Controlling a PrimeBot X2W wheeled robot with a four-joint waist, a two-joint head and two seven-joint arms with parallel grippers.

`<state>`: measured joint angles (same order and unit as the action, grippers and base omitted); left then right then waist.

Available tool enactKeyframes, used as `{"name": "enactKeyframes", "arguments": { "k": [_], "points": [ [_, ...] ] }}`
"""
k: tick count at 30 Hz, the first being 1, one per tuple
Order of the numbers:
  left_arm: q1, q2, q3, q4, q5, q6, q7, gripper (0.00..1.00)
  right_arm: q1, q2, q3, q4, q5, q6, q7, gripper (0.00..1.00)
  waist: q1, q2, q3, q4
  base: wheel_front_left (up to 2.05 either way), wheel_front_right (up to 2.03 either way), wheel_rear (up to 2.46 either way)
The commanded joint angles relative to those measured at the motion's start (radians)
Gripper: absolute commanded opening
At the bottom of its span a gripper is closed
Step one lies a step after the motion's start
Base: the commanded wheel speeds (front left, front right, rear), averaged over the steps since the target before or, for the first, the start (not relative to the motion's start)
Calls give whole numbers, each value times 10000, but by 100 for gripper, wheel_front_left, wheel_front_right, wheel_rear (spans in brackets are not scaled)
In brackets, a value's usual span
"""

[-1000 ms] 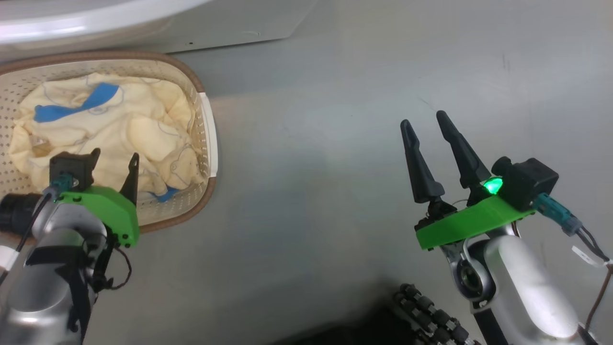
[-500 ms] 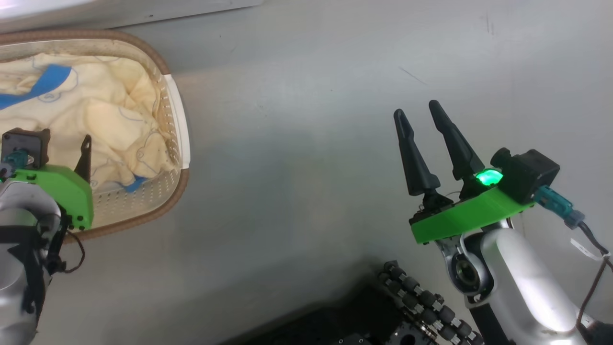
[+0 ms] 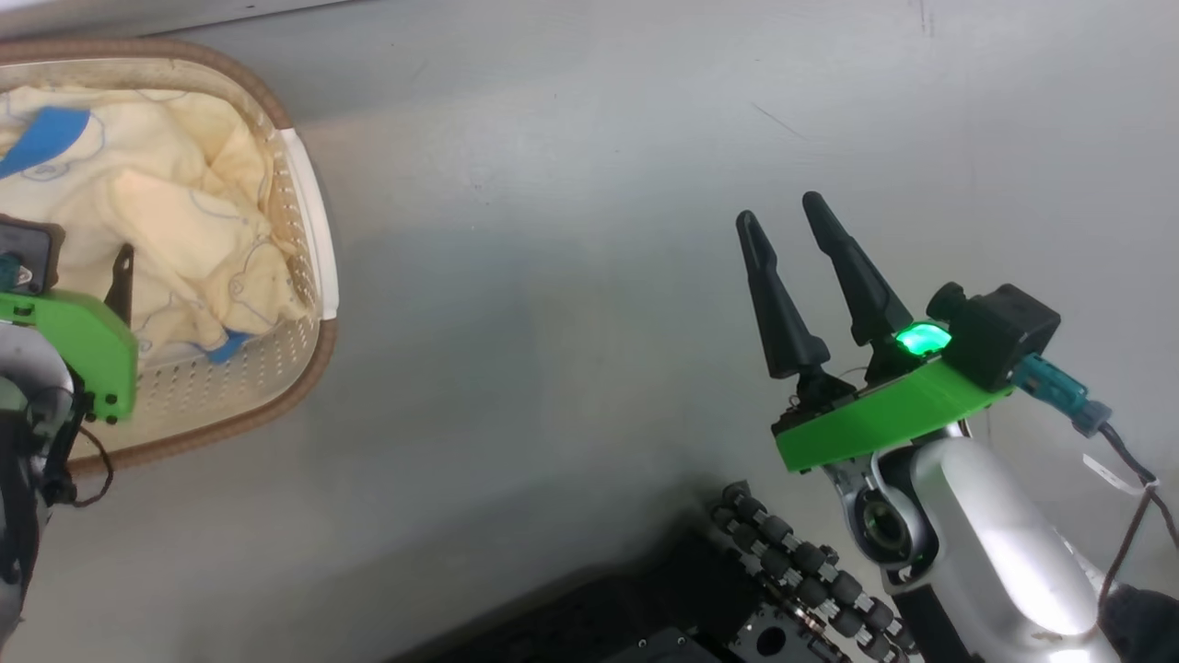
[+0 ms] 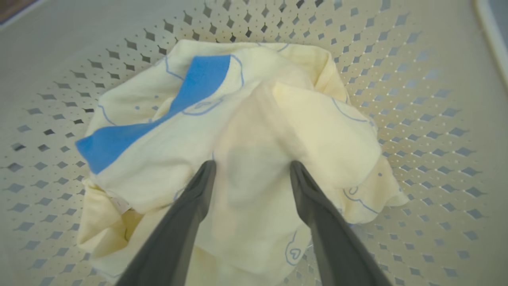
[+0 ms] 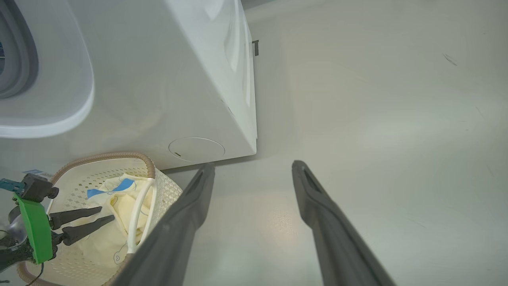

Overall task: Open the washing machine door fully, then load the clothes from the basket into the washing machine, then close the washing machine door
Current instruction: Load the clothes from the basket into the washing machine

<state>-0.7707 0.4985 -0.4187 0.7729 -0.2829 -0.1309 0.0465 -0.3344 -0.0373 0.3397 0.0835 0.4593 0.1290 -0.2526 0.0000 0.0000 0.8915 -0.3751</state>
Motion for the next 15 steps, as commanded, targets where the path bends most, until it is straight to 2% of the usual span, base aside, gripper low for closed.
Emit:
{"name": "enactKeyframes", "arguments": {
  "k": [1, 15],
  "points": [
    [-51, 460, 259, -222, 46, 40, 27, 100, 208, -129, 188, -281, 62, 17, -92, 100, 0, 0, 38, -29, 0, 0, 0],
    [-458, 741, -30, -507, 279, 307, 595, 100, 166, -129, 346, -409, 291, 17, -92, 100, 0, 0, 493, -311, 0, 0, 0]
  ]
}}
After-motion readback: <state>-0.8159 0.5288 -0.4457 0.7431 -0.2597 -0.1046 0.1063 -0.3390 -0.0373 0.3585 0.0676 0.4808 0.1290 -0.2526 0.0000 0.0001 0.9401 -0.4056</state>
